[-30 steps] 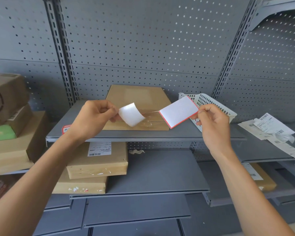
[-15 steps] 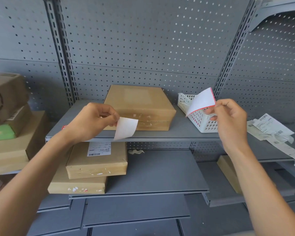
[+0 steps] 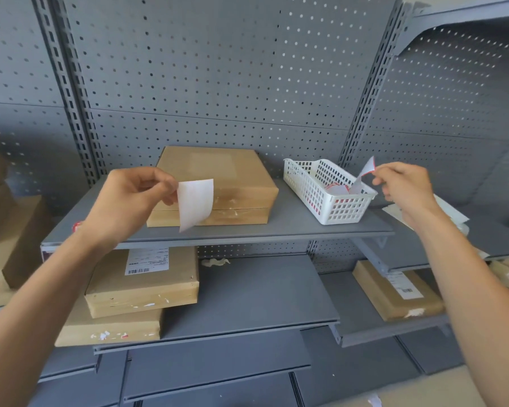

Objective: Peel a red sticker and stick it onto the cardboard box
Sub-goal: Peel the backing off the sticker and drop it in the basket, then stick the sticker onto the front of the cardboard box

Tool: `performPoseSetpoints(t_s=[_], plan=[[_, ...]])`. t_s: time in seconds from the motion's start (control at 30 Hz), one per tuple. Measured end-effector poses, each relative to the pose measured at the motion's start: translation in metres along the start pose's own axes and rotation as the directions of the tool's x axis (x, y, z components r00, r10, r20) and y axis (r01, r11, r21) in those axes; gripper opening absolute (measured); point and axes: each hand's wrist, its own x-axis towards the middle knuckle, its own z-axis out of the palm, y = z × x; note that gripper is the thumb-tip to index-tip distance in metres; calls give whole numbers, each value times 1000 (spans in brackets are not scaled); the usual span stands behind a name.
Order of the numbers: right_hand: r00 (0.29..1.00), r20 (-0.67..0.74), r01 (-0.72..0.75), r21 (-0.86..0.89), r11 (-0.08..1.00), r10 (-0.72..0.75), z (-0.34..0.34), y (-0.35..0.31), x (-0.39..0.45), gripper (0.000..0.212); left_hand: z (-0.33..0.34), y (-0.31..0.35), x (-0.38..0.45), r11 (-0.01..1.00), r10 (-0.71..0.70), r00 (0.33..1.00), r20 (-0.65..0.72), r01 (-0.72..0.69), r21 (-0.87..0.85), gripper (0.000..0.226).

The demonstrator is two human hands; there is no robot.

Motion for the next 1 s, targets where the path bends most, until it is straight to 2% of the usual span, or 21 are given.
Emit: performPoseSetpoints(t_s=[0.13,0.3,0.43,0.53,0.63,0.7,0.77,0.9,1.0], plan=[[994,58,-99,27,995,97,1,5,11,12,3,-2,1,1000,-12,1000,-5,12,-18,21],[990,57,-125,-96,988,130,-2,16,21,18,3,-8,1,999,-29,999,-20,28,-27,22],[996,21,-78,-152,985,82,-4,18,23,5,6,-9,-1,1000,-14,999,-47,14,1,20],[1000,-17,-8,-139,990,5,-3,16,17,13,10,-8,-3,1000,3,998,-58,-1,31,21],[997,-35,68,-115,991,-72,4,2,-1,6,15,-5,-6,993,48,992,-114,-36,108,22],[992,24,129,-102,986,-127,16,-10,-22,6,21,-1,-10,983,104,978,-178,-75,166,20],[974,141,190,-69,979,-179,34,-25,-50,6,28,5,-14,962,182,960,-212,-130,239,16],[877,405,275,19,961,-258,74,-52,-108,19,42,14,-20,883,375,897,-232,-269,385,13],[817,499,277,98,956,-288,100,-66,-133,32,49,17,-23,796,521,823,-225,-373,477,18]])
